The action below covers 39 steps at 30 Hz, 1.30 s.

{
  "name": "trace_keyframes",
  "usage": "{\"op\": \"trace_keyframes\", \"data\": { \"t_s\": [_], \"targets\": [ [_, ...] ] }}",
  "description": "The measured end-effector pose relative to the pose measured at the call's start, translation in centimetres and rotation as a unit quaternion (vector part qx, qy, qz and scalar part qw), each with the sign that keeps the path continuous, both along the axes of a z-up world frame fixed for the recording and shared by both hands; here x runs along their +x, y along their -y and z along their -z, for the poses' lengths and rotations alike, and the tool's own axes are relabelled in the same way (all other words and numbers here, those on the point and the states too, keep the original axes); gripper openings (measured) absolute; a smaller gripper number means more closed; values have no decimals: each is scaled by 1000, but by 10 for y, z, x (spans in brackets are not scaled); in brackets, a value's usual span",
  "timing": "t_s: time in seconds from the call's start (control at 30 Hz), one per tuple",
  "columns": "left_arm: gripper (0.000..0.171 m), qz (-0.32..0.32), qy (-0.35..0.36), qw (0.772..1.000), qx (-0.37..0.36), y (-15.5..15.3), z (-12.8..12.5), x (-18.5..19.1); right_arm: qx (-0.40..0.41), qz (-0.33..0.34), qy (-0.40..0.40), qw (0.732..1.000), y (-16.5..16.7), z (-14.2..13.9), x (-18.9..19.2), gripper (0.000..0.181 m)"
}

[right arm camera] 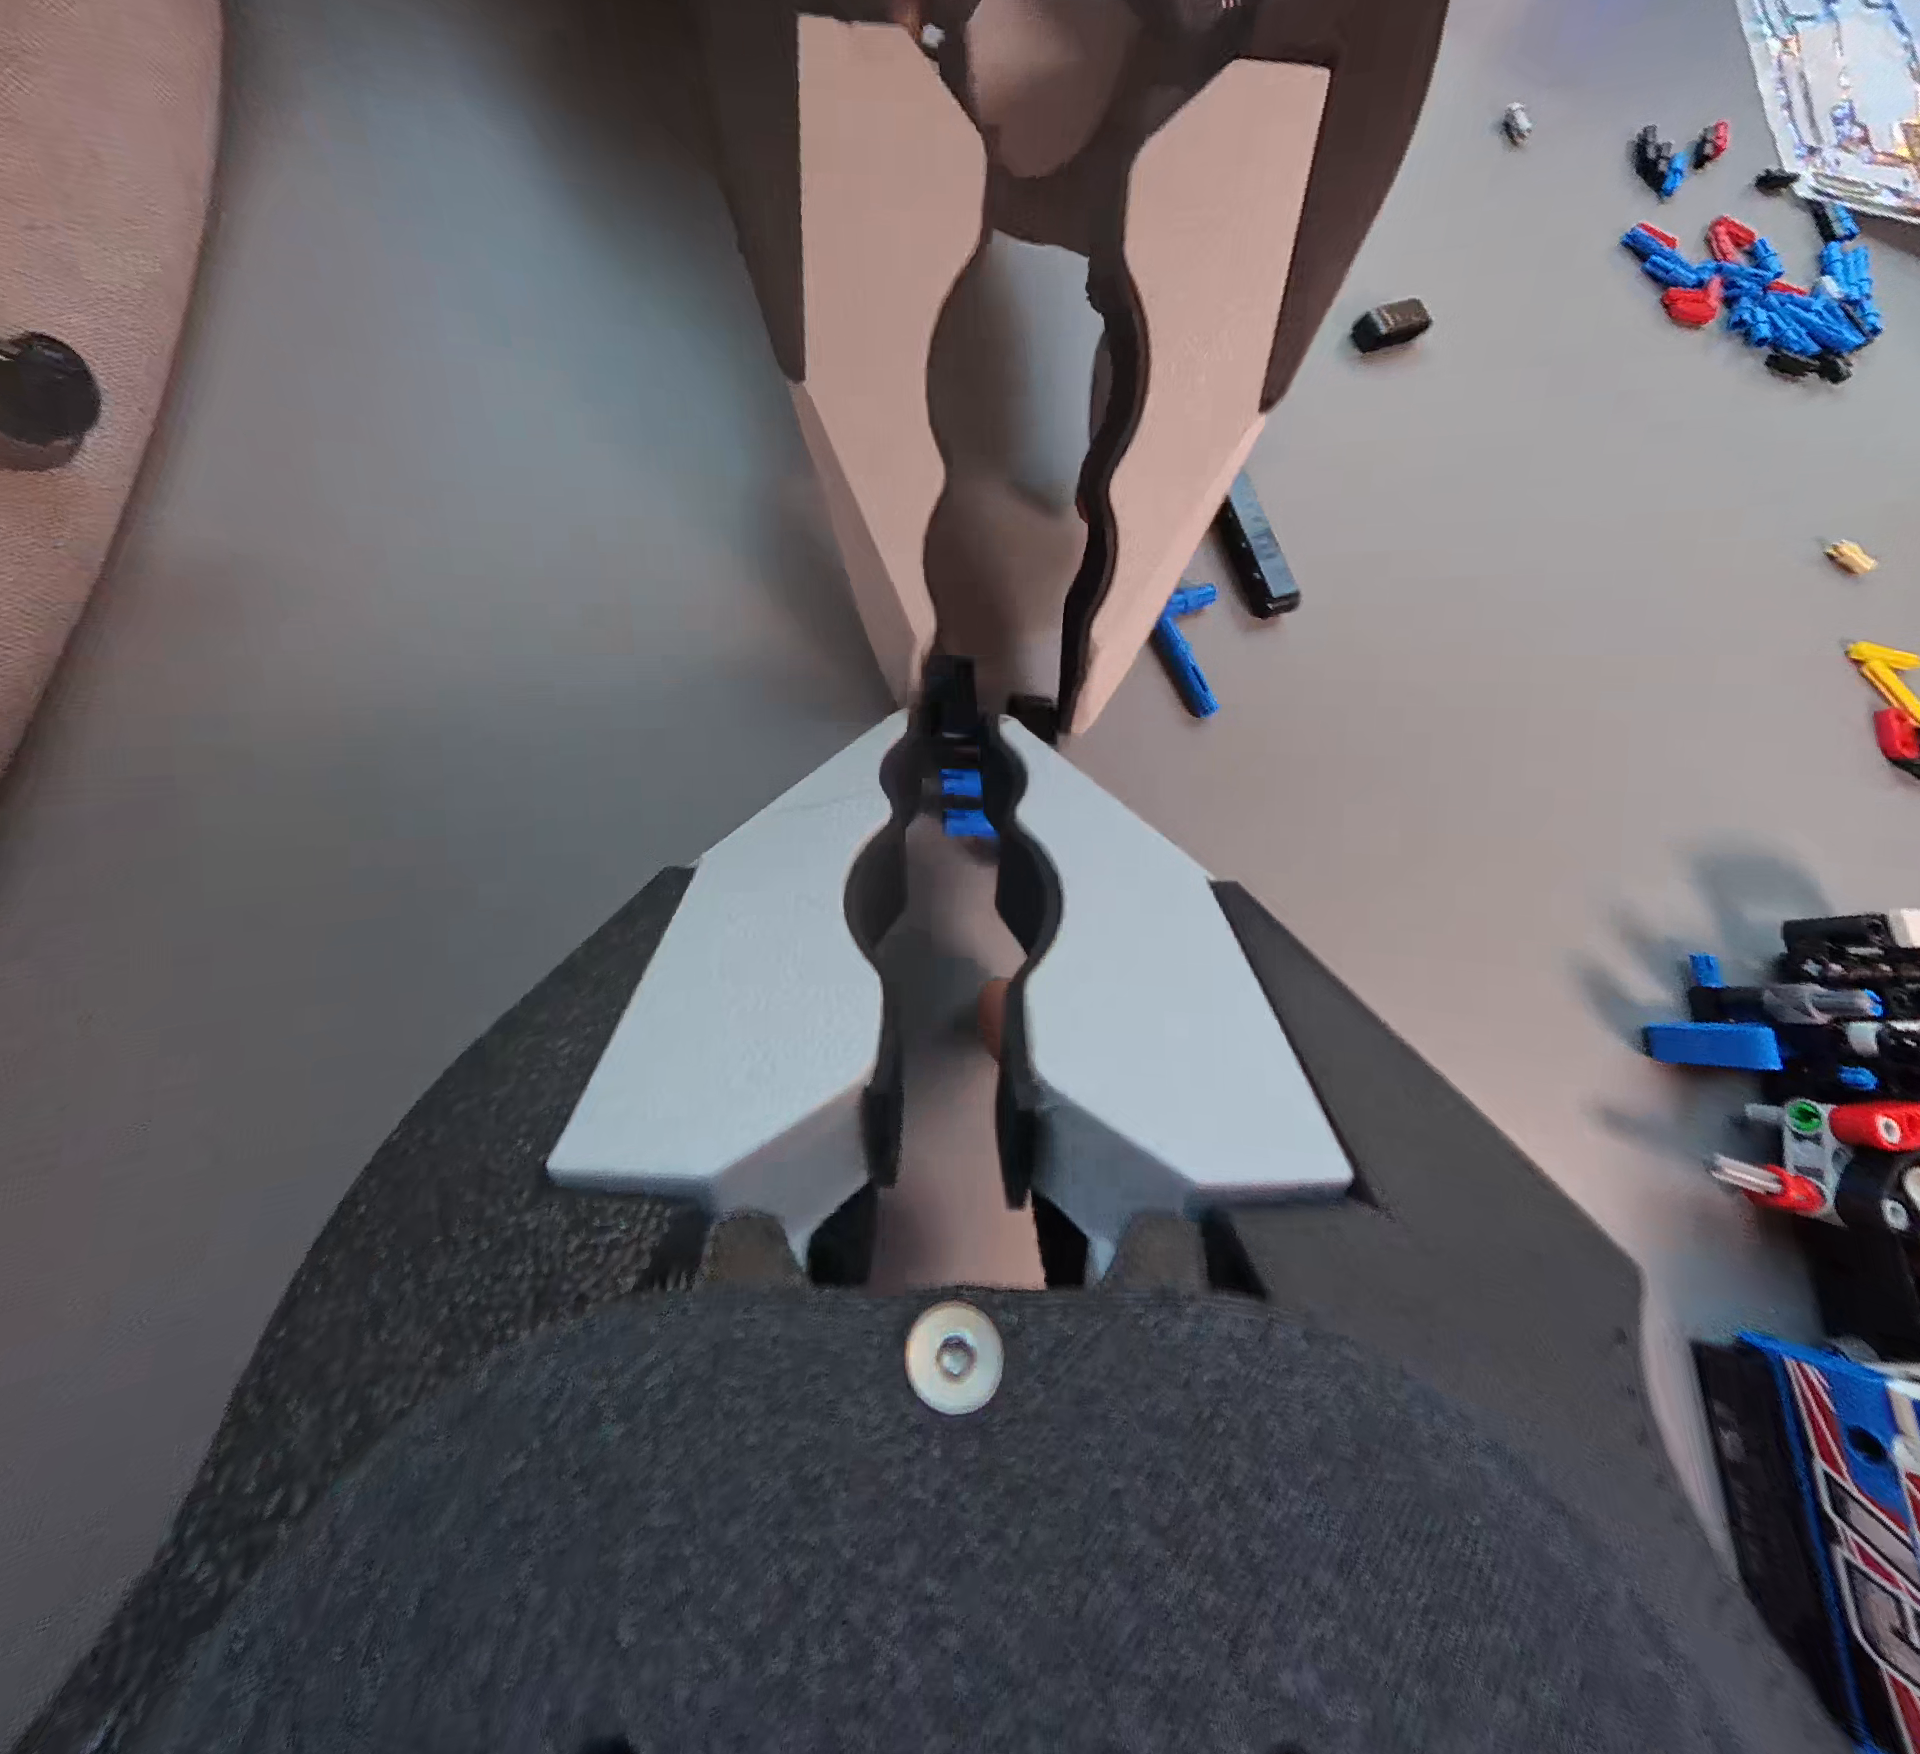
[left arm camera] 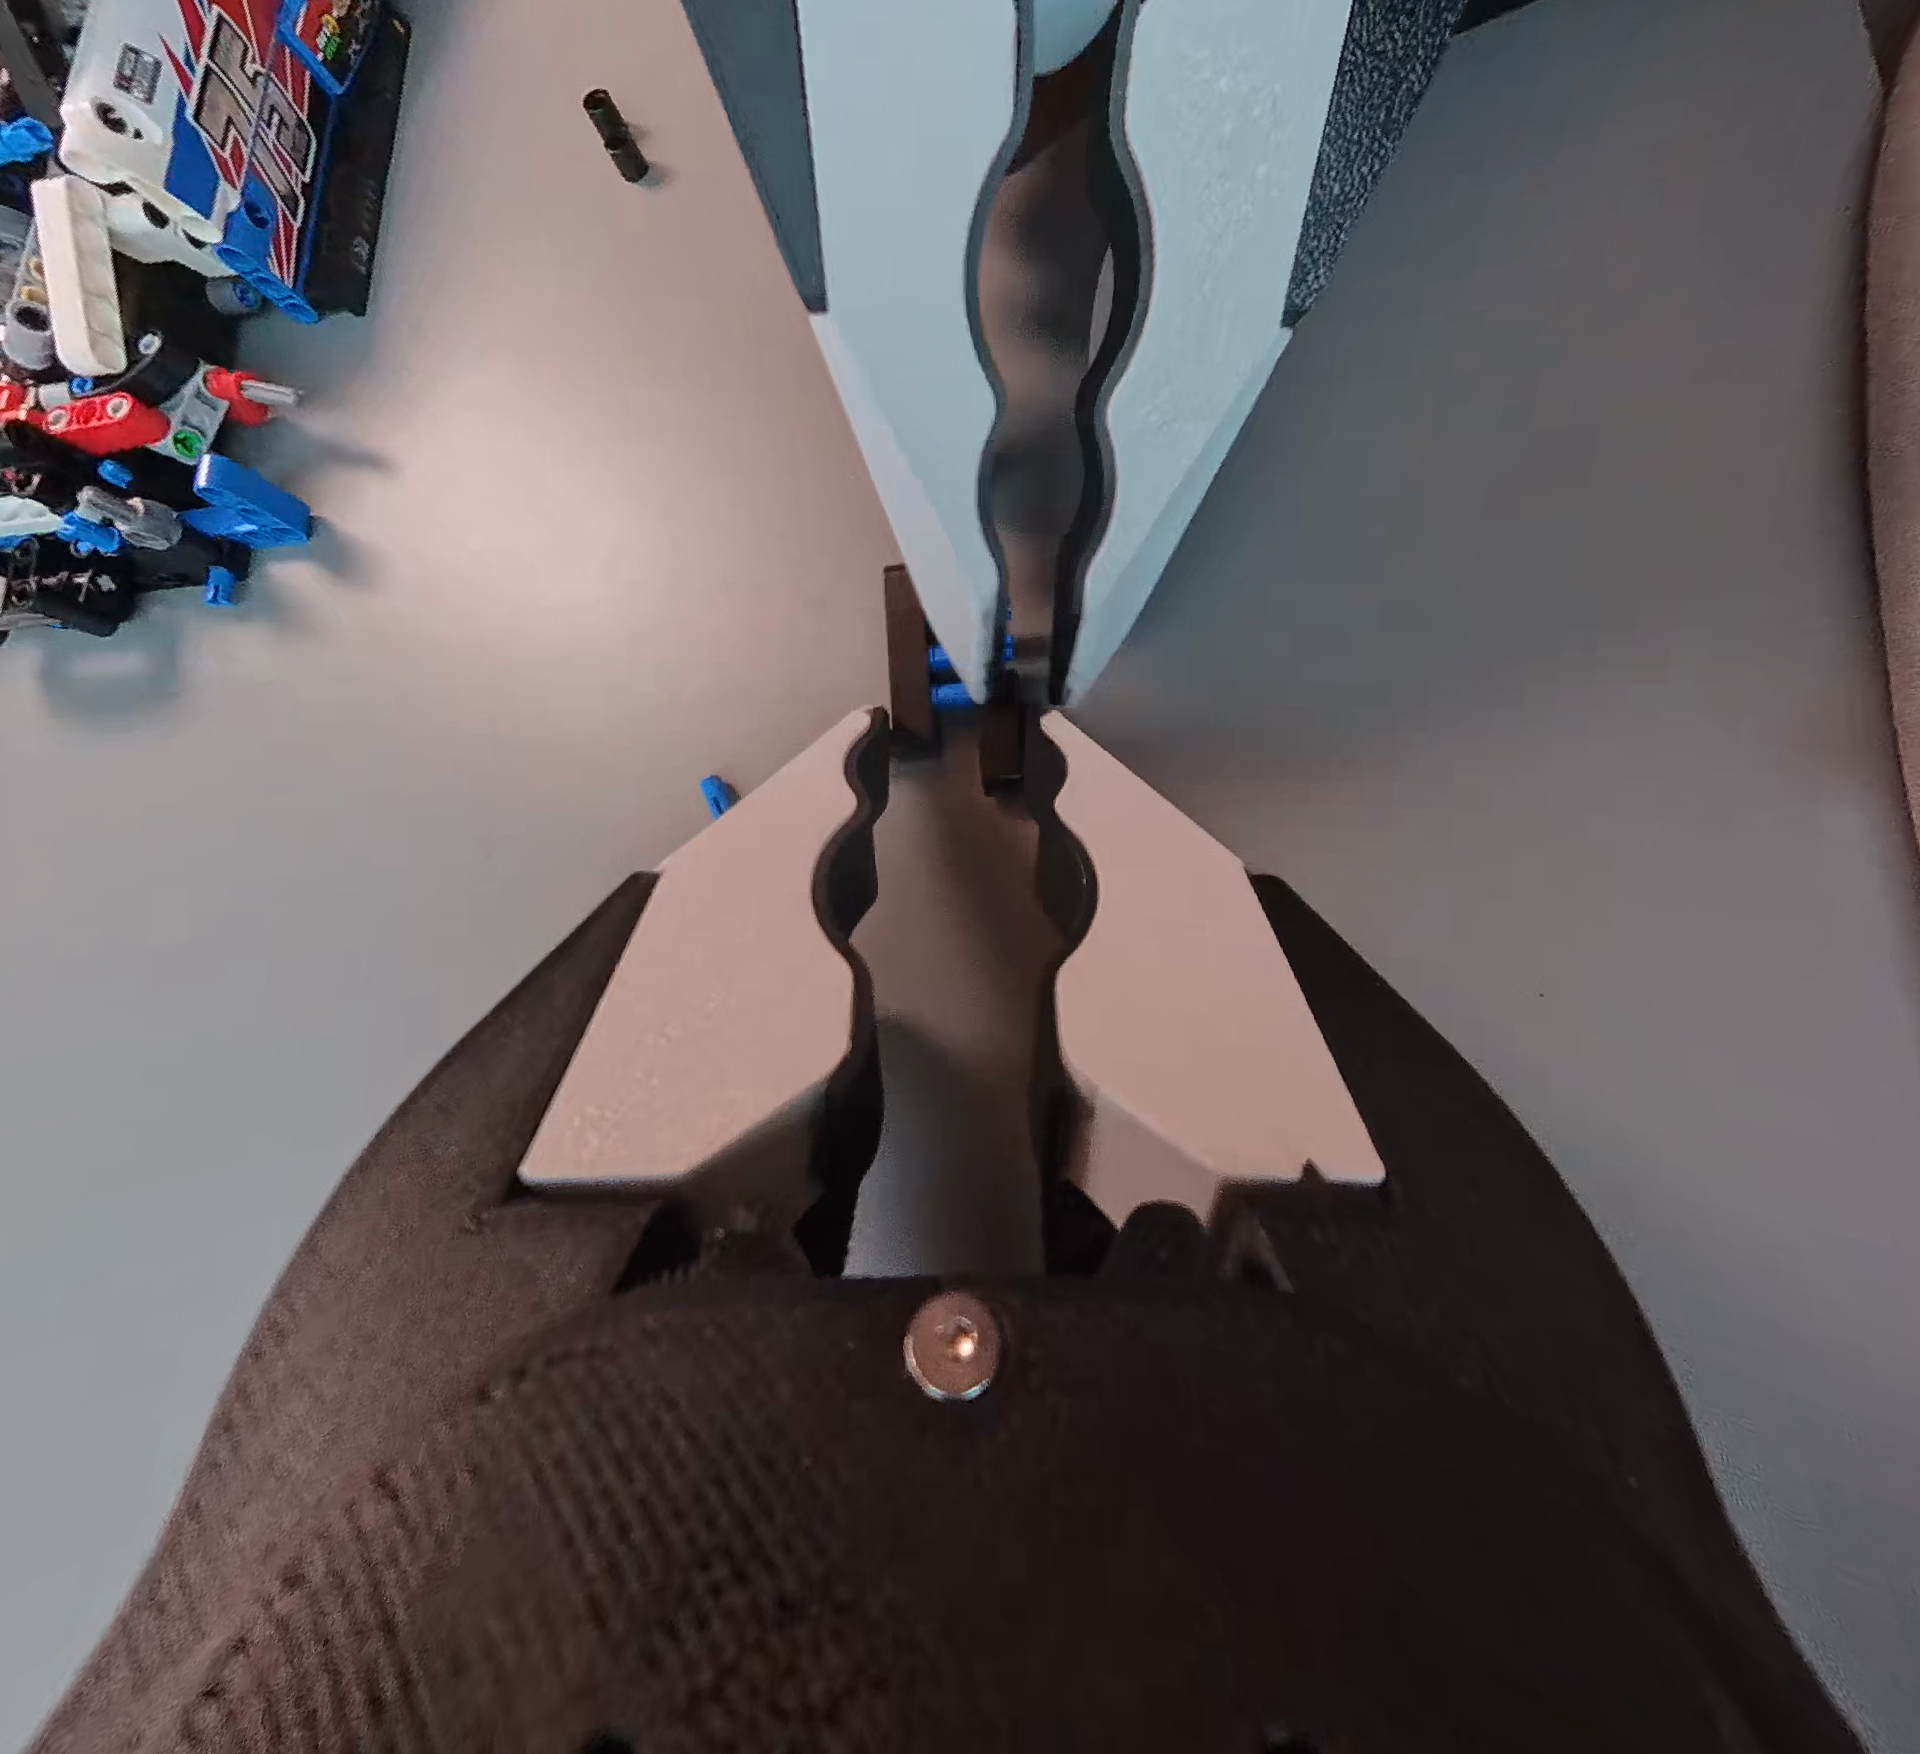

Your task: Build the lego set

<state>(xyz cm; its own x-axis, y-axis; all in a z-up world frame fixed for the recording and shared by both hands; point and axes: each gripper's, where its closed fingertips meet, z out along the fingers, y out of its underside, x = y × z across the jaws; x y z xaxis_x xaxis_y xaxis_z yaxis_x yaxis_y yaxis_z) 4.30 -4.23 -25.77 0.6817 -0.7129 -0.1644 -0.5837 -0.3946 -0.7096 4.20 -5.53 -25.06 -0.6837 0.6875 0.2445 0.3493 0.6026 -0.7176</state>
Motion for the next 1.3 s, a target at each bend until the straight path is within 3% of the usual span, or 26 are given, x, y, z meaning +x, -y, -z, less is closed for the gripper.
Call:
{"op": "trace_keyframes", "data": {
  "t_s": [0.07, 0.13, 0.23, 0.33, 0.63, 0.83, 1.07, 1.3],
  "targets": [
    [24, 8, -10, 1000, -4, 0, 0, 0, -17, -12, 6, 1000, 7, 0, 3, 12],
    [24, 11, -11, 1000, -7, 0, 0, 0, 6, -3, 16, 1000, -3, 2, 4, 22],
    [24, 12, -4, 1000, -14, 1, 1, 1, -28, 19, 29, 999, -17, -6, 8, 26],
    [24, 19, -12, 1000, -21, 1, 1, 2, -5, 31, 62, 998, -30, 6, 12, 30],
    [23, 17, 3, 998, -57, 1, 1, 4, 0, -19, 84, 996, -18, 8, 9, 22],
    [23, 18, 12, 998, -51, 2, 1, 4, 4, -21, 79, 997, -17, 8, 10, 22],
    [25, 29, 28, 994, -98, 5, 1, 5, 8, -22, 71, 997, -16, 8, 9, 22],
    [25, 49, -22, 985, -166, 7, 3, 3, 12, -27, 65, 997, -14, 8, 9, 22]
  ]
}}
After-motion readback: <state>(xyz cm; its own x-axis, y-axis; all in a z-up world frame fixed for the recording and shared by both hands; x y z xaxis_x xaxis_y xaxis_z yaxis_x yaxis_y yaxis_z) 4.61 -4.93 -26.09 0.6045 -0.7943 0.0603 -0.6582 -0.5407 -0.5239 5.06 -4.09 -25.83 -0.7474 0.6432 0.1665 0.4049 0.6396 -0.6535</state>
